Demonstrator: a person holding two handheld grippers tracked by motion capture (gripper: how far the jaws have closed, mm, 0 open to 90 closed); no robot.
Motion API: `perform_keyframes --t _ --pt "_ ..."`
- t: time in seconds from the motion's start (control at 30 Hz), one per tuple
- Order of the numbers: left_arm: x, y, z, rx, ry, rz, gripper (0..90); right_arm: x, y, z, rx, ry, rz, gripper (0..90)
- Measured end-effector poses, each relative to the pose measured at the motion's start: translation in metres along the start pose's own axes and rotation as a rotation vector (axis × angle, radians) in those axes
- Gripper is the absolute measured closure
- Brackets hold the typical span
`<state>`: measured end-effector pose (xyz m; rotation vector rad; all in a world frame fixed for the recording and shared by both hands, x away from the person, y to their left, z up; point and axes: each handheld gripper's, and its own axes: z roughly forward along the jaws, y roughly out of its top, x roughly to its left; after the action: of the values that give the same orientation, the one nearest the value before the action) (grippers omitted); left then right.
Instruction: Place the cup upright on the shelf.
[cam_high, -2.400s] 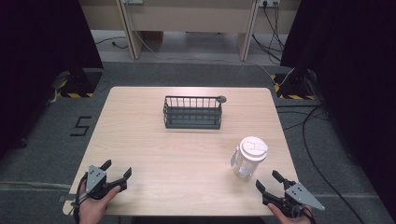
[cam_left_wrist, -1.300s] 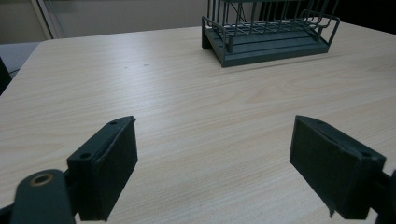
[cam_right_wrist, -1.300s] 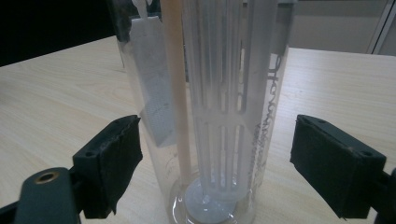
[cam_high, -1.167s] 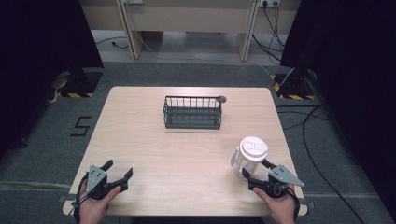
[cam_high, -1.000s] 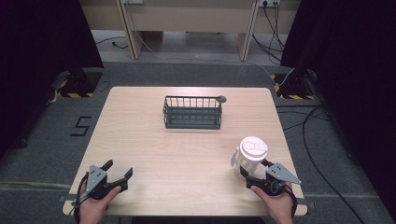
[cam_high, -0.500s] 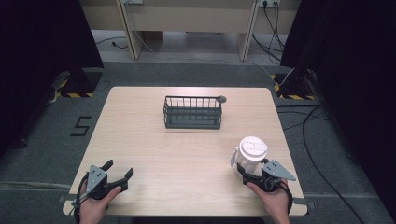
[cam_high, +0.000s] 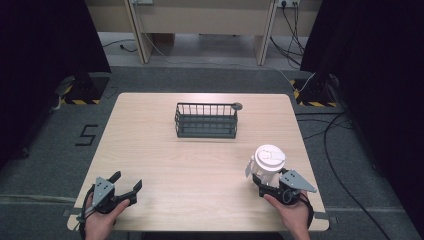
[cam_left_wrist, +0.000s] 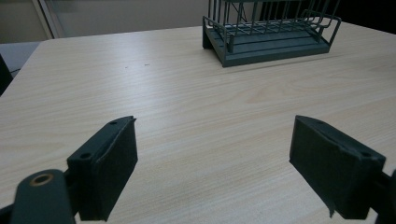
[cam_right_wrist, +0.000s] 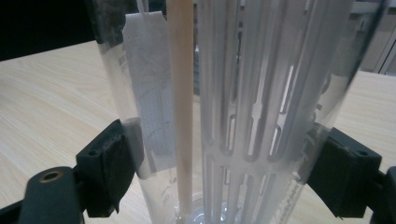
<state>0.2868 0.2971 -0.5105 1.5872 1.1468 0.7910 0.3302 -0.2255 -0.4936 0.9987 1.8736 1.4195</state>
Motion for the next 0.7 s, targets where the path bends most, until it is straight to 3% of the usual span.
perform_keyframes --t 0.7 --pt "0.0 0.0 0.0 -0.002 -0.002 -0.003 14.6 -0.008 0.032 0.008 -0.025 -0.015 0.002 18.5"
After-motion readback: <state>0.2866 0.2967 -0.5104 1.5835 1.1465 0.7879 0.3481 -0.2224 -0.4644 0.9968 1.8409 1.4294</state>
